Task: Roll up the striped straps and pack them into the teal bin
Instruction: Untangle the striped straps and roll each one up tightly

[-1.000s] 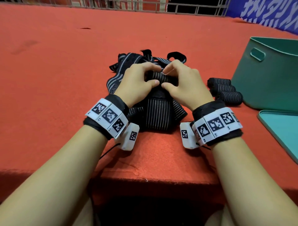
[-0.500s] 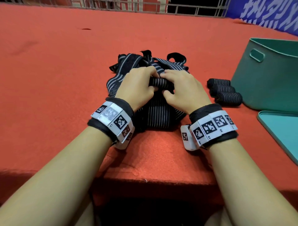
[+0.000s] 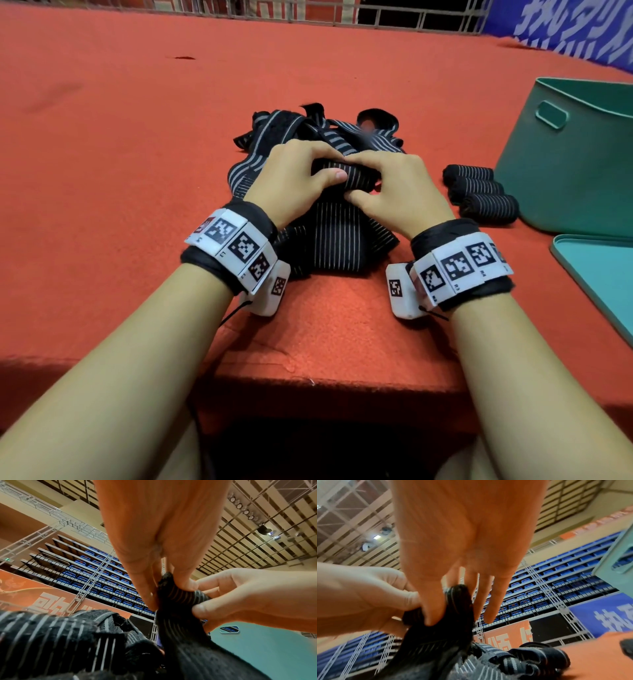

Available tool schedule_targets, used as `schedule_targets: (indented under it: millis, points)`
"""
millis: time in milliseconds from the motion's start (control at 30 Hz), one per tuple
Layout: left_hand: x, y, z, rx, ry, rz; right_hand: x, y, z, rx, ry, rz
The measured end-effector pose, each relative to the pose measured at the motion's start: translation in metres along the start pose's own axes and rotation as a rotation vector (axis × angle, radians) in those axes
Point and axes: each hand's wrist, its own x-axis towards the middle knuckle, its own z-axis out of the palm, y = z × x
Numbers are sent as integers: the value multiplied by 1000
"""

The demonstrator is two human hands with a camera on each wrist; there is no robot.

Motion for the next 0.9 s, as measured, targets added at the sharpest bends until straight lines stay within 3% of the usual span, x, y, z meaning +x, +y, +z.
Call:
schedule_targets:
  millis: [133, 367, 467, 600, 667, 767, 900]
  points:
    - [-2, 2, -3, -24, 55, 18, 0, 4, -7, 190, -85, 52]
    - [-2, -2, 3, -62, 60, 13, 5, 14, -4, 377, -40, 48]
    - [-2, -3, 2, -99, 22, -1, 4, 14, -6, 417, 17, 18]
    - [-2, -1, -5, -284, -92, -186, 4, 13, -7, 445, 76, 13]
    - [-3, -2, -7, -369, -149, -199, 3, 12, -7, 480, 86, 4]
    - [-2, -7, -7, -359, -65, -131, 3, 8, -7, 570, 58, 34]
    - [-1, -9, -5, -366, 16, -113, 1, 2, -6, 710, -69, 202]
